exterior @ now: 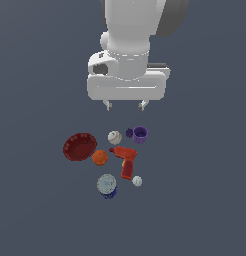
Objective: Pick up a designated object from a clutter of objects.
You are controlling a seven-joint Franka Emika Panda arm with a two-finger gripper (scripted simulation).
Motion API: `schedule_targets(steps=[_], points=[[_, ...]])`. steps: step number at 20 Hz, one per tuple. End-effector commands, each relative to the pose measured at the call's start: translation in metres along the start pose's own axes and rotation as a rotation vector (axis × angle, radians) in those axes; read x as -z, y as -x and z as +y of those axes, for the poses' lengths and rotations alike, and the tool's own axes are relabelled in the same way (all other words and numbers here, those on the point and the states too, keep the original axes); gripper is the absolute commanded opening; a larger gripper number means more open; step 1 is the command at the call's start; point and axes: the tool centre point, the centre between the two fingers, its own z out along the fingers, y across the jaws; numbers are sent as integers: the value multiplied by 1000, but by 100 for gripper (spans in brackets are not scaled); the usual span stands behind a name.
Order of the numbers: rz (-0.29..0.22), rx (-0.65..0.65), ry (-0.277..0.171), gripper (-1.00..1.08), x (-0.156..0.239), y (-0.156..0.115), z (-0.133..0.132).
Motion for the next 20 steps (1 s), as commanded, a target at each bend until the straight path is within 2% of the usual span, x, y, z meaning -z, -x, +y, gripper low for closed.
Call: schedule_targets(steps=[1,14,20], points=[[0,0,0,100,0,0,0],[-23,37,-4,100,-5,1,-7],[-25,18,-7,100,-24,3,-3]])
